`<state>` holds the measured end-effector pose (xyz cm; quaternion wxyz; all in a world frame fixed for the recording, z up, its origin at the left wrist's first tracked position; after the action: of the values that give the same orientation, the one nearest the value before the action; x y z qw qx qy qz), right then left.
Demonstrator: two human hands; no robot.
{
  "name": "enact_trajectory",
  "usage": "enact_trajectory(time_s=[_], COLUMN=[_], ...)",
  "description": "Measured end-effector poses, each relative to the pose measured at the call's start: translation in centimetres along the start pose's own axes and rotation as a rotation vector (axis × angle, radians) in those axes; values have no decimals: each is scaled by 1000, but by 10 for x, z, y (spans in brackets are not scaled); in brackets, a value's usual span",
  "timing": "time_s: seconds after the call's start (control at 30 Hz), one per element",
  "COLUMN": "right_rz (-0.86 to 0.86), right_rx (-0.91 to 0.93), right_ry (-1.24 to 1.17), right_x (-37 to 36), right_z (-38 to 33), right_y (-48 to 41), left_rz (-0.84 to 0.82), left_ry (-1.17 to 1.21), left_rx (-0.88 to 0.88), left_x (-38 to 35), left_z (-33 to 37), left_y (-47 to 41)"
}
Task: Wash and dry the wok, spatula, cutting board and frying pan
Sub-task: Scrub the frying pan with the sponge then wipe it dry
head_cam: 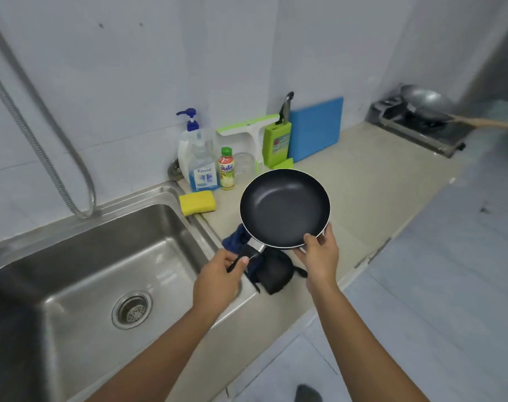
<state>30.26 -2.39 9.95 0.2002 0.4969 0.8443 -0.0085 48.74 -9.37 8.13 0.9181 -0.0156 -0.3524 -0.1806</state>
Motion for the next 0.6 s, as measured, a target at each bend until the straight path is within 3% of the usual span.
enact_trajectory(time_s=[0.37, 0.6], right_rz=[16, -48], right_rx=[36, -12], right_ry=[61, 154], right_x=[126, 177], right_z=[-91, -141], right_y=[-135, -248], left_rz=[-152, -129], left_ry=[222, 298], left_rx=[2, 48], left_x=[-166, -263], left_z=[135, 212], left_y=[-37, -66])
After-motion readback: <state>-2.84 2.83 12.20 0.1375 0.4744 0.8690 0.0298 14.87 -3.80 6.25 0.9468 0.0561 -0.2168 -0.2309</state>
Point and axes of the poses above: each hand's wrist, its own y-axis away from the middle knuckle, its own x-axis out of the back of the hand, z = x × y, the point moved 1 cm from there along -y, towards the middle knuckle, and after that the axes turned 6 degrees about -y, right-handed, at the moved point
